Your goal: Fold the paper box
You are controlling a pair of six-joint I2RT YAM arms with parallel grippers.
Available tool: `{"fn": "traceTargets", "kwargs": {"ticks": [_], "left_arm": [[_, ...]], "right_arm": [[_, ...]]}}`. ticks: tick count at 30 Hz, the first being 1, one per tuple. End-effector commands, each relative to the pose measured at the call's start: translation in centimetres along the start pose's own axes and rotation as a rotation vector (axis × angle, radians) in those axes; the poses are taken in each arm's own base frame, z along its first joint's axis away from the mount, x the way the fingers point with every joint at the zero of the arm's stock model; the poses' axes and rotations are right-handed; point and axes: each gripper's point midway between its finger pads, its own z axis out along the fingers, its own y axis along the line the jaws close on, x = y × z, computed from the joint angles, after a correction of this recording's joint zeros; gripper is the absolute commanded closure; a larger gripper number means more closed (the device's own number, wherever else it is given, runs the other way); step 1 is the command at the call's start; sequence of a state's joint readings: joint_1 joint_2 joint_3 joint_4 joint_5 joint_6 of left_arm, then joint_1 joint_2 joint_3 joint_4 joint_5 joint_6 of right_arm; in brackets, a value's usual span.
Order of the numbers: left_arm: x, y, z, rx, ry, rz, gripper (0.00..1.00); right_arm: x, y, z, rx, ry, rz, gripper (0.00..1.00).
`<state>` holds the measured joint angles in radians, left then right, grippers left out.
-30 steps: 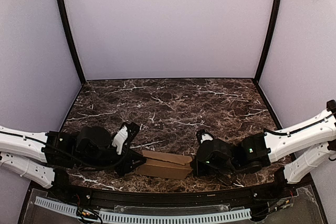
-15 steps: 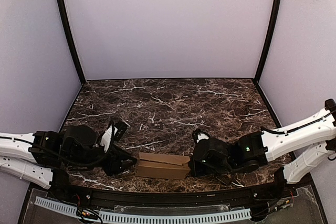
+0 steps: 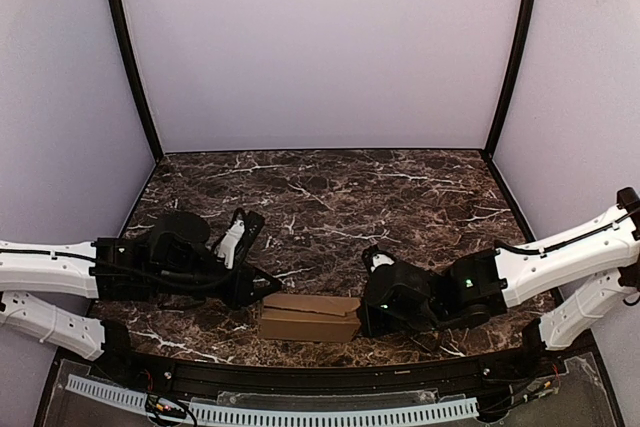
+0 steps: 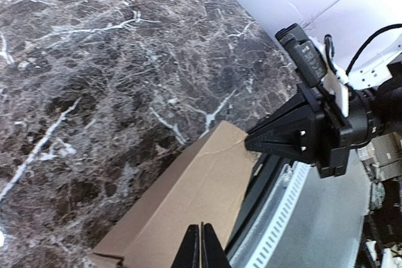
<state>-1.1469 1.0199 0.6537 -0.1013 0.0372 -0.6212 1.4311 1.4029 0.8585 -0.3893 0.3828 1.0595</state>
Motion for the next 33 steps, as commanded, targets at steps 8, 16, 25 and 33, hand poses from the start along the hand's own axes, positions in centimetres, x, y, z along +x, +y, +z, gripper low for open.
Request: {"fn": "traceTargets", "kwargs": {"ticks": [8,16,25,33], "left_arm": [[3.9,-2.3,1.6,0.280,0.120,-0.179,1.00],[9.0,1.1,2.5,0.235,0.196,-0.241,1.00],[9.0,0.5,2.5,0.296,0.189,-0.234,1.00],[7.2,-0.1,0.5,0.274,0.153,-0.184,0.99]], "right_arm": [[2.3,-2.6,1.5,0.135,0.082,-0.080,1.00],[2.9,-2.7,2.3,0.152,0.106,-0.080,1.00],[2.8,-2.1,2.2,0.142,0.108,-0.090,0.96],[-0.3,-0.4,0.0,0.104,0.026,-0.114,0.66]]}}
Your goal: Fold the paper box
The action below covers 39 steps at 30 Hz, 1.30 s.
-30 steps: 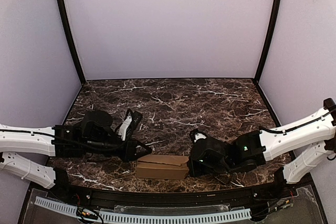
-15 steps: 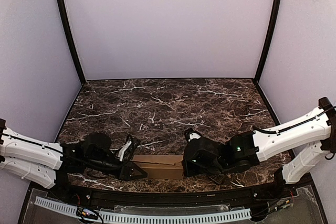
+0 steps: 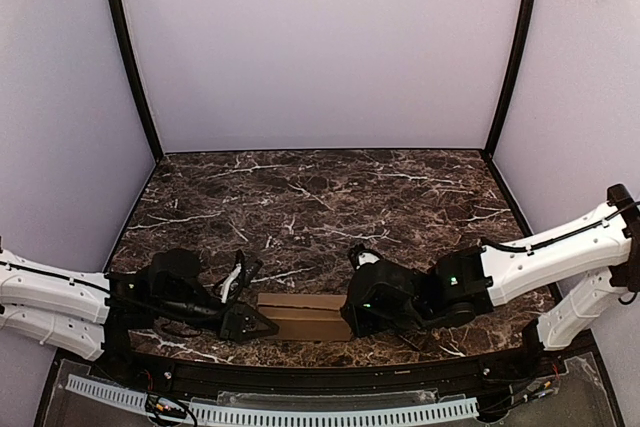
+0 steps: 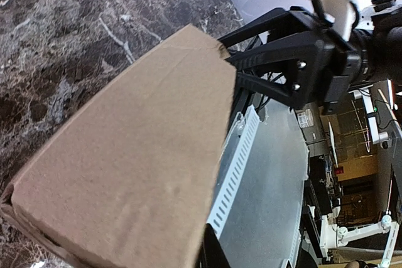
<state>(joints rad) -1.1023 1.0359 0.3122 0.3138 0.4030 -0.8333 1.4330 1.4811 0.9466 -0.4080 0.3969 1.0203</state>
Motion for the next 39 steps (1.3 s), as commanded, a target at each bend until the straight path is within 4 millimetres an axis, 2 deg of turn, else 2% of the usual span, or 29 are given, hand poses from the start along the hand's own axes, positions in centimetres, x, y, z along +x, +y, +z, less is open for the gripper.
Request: {"fn": "traceTargets", "kwargs": {"ticks": [1,6,10,14,16,22,24,26,32,36,39], "left_arm": [[-0.7,-0.7,-1.1,-0.018,-0.015,0.040,0.99],[-0.7,-0.6,-1.0,-0.017,-0.020,0.038,1.00],[-0.7,-0.9,-0.9,-0.001,-0.016,0.040,1.00],[-1.5,-2.2,-1.0,0.024,-0.023,0.070,1.00],[-2.1,-3.0,-1.1,0.038,-0.026,0.088,1.00],[-4.1,-5.5,-1.7,0.062,-0.058,0.142,1.00],[-4.8,-5.8,-1.9,0.043,-0.074,0.153,1.00],[-5.5,-5.7,-1.8,0.017,-0.092,0.161,1.00],[-6.1,-3.1,-0.2,-0.087,-0.108,0.162,1.00],[-5.3,-1.2,1.3,-0.109,-0.088,0.154,1.00],[-3.8,0.8,2.0,-0.128,-0.060,0.126,0.99]], "right_arm": [[0.1,-1.8,-1.1,0.086,0.022,-0.074,0.65],[-2.0,-0.8,-3.2,0.064,-0.022,-0.102,0.60],[-3.2,-0.8,-4.2,0.077,-0.053,-0.120,0.58],[-4.4,0.3,-4.8,0.052,-0.088,-0.149,0.58],[-5.1,1.7,-4.8,0.012,-0.108,-0.170,0.62],[-6.2,4.7,-3.8,-0.080,-0.170,-0.235,0.98],[-6.4,5.2,-3.4,-0.096,-0.207,-0.258,1.00],[-6.5,5.5,-2.8,-0.111,-0.252,-0.276,1.00],[-5.8,6.1,-0.9,-0.174,-0.358,-0.299,1.00],[-3.8,5.1,1.4,-0.169,-0.367,-0.324,1.00],[-1.6,3.9,3.2,-0.157,-0.340,-0.333,1.00]]}}
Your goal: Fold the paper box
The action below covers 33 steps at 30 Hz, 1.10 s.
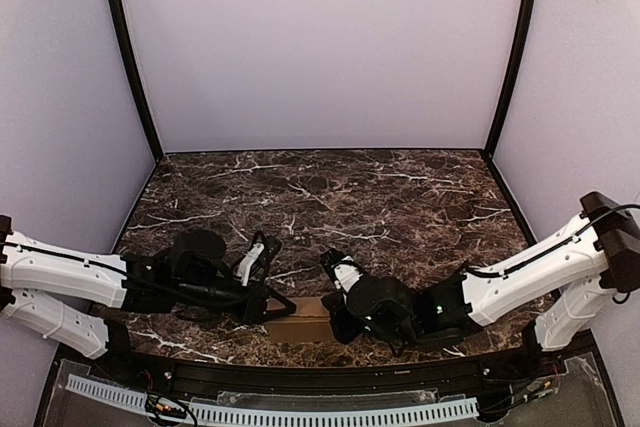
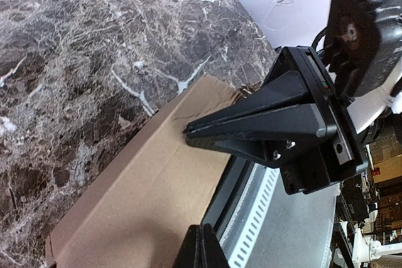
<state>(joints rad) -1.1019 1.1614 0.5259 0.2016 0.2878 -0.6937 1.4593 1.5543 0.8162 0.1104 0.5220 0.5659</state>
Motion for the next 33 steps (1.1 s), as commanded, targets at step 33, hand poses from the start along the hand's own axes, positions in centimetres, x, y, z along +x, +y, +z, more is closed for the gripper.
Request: {"fn": "traceTargets", "kwargs": {"ticks": [33], "left_arm": [[7.7,7.0,0.1,-0.097,0.077,-0.085,1.00]], "right_arm": [[2.1,-2.3,-3.0,-0.076,-0.016,0.172,1.00]]}}
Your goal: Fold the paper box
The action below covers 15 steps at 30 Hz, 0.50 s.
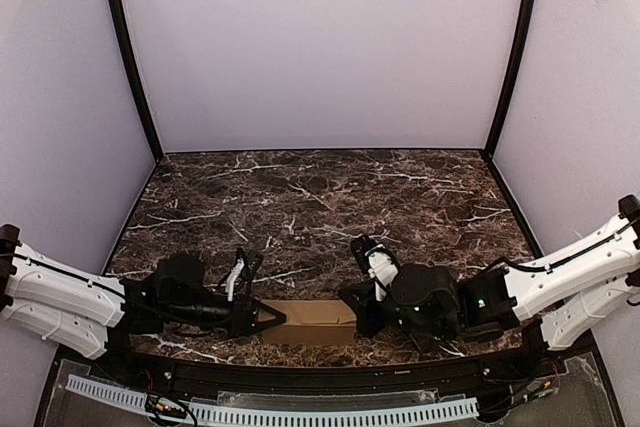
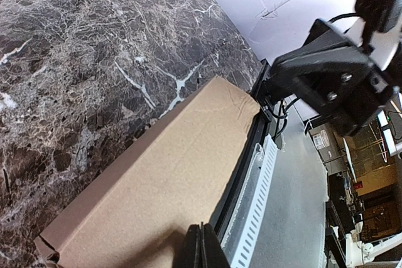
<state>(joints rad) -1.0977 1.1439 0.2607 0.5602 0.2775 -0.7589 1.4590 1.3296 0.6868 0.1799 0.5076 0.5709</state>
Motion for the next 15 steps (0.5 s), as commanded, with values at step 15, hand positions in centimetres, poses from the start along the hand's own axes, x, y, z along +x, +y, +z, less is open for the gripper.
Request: {"fn": "traceTargets", "kwargs": {"ticks": [15], "left_arm": [[4.0,4.1,0.2,-0.156,0.159,-0.047,1.00]], "right_arm": [[6.4,-2.1,0.3,0.021,0.117,0.155,1.00]]}}
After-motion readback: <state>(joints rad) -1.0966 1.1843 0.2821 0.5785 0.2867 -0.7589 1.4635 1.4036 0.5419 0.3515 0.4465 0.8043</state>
